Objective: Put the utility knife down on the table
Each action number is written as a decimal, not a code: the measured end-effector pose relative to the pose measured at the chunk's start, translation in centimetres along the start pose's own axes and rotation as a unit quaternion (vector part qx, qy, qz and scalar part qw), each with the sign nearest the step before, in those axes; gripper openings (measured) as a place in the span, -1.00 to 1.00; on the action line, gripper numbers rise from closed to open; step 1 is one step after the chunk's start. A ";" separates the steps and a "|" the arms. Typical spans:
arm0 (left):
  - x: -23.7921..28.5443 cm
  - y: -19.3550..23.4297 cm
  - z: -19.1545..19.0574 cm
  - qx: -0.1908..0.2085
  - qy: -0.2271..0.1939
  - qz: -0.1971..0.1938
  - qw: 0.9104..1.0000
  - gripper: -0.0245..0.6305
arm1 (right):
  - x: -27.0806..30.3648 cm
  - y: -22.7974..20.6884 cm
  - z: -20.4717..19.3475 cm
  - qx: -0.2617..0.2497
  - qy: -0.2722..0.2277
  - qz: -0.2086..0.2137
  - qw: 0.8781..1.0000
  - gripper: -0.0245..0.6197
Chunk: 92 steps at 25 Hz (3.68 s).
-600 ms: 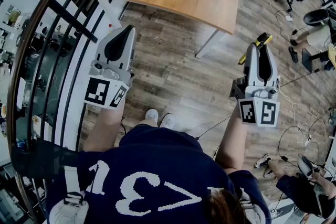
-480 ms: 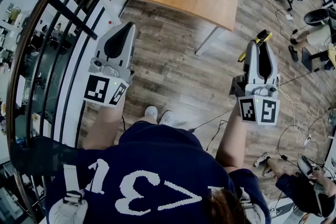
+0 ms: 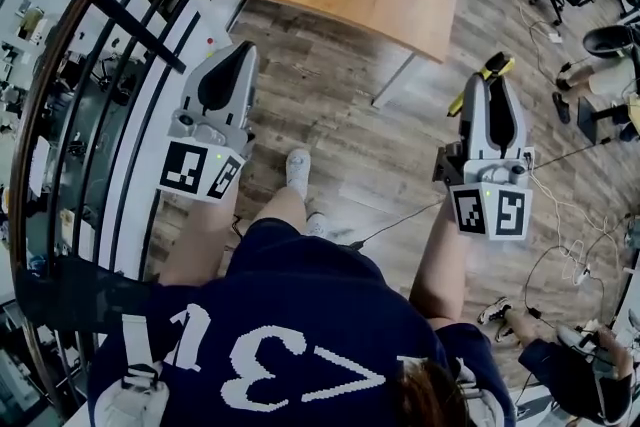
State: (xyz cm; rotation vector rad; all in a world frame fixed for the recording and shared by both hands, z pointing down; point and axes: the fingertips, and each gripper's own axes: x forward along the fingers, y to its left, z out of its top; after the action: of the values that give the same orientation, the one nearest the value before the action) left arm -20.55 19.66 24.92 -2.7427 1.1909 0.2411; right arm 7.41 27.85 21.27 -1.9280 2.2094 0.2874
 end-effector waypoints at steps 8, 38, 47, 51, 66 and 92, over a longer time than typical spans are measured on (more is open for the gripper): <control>10.6 5.3 -0.8 0.004 -0.016 -0.017 1.000 -0.87 | 9.1 -4.4 -0.2 -0.008 -0.020 -0.020 1.000 -0.54; 44.8 18.1 -7.2 0.016 -0.007 0.033 0.999 -0.87 | 44.4 -23.4 -8.0 0.040 -0.036 0.057 0.997 -0.54; 48.9 18.4 -9.3 0.014 0.016 0.055 0.998 -0.87 | 49.2 -25.7 -10.8 0.056 -0.007 0.084 0.995 -0.54; 48.6 18.3 -9.8 -0.007 0.011 0.034 0.999 -0.87 | 49.2 -24.3 -11.7 0.058 0.009 0.083 0.995 -0.54; 54.3 20.8 -22.6 -0.071 0.088 -0.037 0.993 -0.87 | 51.4 -23.8 -32.9 0.075 0.221 0.032 0.972 -0.54; 51.8 19.7 -31.7 -0.116 0.187 -0.037 0.975 -0.87 | 45.8 -23.8 -48.8 0.047 0.422 -0.004 0.905 -0.74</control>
State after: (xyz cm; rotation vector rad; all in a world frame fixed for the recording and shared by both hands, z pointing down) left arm 2.80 -36.60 44.13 -3.1299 1.2043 -0.1649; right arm 23.96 -32.20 55.30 -2.2690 2.5904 -0.8030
